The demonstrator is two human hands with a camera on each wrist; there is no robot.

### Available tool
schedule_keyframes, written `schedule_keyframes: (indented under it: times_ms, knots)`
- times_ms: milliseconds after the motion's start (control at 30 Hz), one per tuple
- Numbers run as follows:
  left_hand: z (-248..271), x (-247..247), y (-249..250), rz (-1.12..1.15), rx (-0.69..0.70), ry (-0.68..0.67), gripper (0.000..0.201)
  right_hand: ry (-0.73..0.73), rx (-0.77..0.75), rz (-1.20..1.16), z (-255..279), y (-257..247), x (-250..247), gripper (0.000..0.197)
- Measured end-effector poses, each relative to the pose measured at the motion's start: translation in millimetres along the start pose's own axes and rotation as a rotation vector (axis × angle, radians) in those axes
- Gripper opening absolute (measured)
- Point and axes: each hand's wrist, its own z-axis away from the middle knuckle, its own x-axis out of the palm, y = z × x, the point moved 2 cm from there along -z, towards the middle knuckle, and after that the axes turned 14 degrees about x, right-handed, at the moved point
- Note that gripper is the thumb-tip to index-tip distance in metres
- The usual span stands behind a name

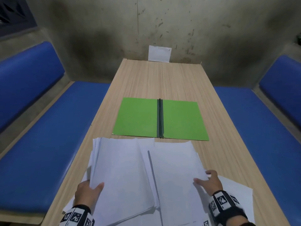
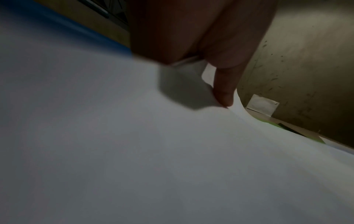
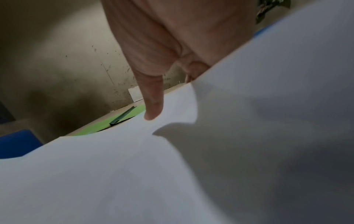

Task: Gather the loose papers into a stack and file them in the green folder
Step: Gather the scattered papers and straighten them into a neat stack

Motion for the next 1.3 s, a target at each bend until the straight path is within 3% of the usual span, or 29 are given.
schedule_keyframes:
  times_ms: [67,100,200,267,433,733,933,1000,1100,1200,1300]
  knots:
    - [-4.8,2.9,-2.5,-0.039,0.019,-0.001,0.028,-0.015,-0.012,-0.056,3.4,-1.2,3.1,0.077]
    - [-4.6,3.1,-0.6,-0.015,0.015,-0.002,0.026,-0.03,-0.016,-0.034,4.4,-2.0,3.9,0.076]
    - [-1.0,4.9,3.5,0.136,0.011,0.003,0.015,-0.106,-0.042,0.104,6.7,-3.5,5.2,0.043]
    - [0.9,7.2,1.9,0.176,0.014,-0.007,0.017,-0.102,-0.078,0.128,9.6,-5.3,2.8,0.032]
    - [4.7,8.9,-3.7,0.122,-0.026,-0.049,0.025,0.045,-0.184,0.027,24.8,-17.4,-24.4,0.026]
    - [3.8,6.2,-6.1,0.087,-0.046,-0.103,0.032,0.297,-0.293,-0.317,50.4,-33.0,-118.4,0.012]
    - [0.5,5.4,-2.2,0.139,-0.089,-0.155,0.035,0.188,-0.329,-0.589,63.8,-41.1,-130.7,0.015]
    - [-2.0,5.0,-1.4,0.152,-0.119,-0.183,0.039,0.118,-0.337,-0.701,59.0,-42.4,-123.5,0.006]
    - [-16.0,7.5,-17.9,0.119,-0.161,-0.257,0.069,-0.085,-0.316,-0.87,51.8,-46.6,-99.1,0.012]
    - [-57.5,25.4,-77.4,0.083,-0.196,-0.301,0.102,-0.231,-0.297,-0.769,51.8,-53.3,-54.9,0.034]
    - [-50.1,25.1,-64.6,0.093,-0.191,-0.332,0.09,-0.188,-0.225,-0.525,50.8,-52.8,-0.5,0.024]
